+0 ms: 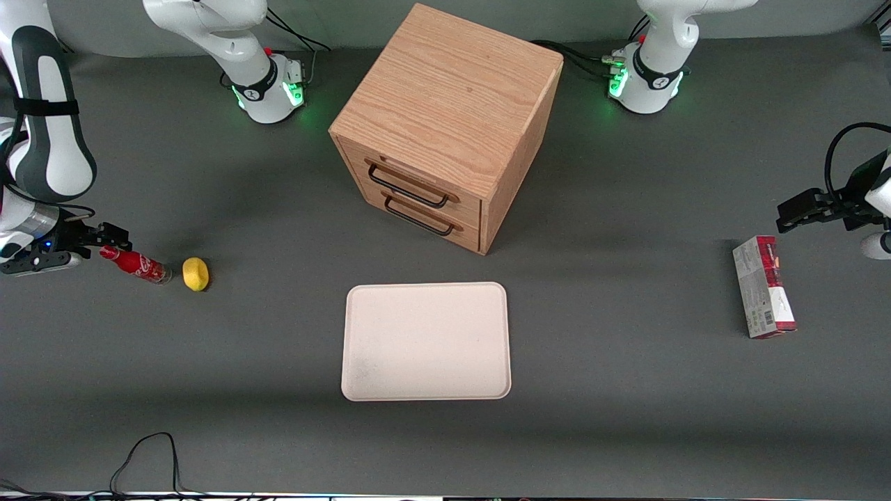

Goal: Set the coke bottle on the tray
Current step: 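Close the right gripper around the bottle's cap end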

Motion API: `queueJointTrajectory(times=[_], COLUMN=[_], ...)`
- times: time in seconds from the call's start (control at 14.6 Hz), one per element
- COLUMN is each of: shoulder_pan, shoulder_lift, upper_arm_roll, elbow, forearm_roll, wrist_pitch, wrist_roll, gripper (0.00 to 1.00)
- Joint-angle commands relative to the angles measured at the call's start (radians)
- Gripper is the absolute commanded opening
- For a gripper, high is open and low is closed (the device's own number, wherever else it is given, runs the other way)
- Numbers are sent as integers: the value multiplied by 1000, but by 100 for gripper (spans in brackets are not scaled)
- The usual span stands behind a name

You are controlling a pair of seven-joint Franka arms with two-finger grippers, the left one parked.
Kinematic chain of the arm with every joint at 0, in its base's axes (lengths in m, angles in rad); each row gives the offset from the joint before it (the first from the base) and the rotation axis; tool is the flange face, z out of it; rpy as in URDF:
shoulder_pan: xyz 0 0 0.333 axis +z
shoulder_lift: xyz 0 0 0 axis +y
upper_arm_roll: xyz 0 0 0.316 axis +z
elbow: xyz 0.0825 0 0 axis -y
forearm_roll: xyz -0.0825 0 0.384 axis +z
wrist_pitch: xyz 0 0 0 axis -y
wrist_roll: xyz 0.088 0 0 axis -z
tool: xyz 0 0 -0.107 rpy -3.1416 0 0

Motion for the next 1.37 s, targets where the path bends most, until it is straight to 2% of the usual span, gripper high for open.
queueJointTrajectory(times=[0.0, 0.21, 0.41, 0.62, 0.75, 0.89, 1.17, 1.3], shoulder_pan=[-9, -11, -9, -5, 0, 9, 9, 8], shoulder_lift=[3, 23, 23, 23, 20, 6, 6, 10], upper_arm_roll=[0, -2, 0, 3, 12, 30, 136, 213], elbow=[-8, -1, 5, 28, 38, 63, 357, 511], forearm_roll=[29, 89, 90, 90, 90, 90, 66, 2], wrist_pitch=[27, 27, 25, 16, 15, -13, -397, -543], wrist_roll=[-62, -111, -113, -111, -96, -56, 83, 193], gripper=[84, 65, 39, 21, 15, 14, 14, 14])
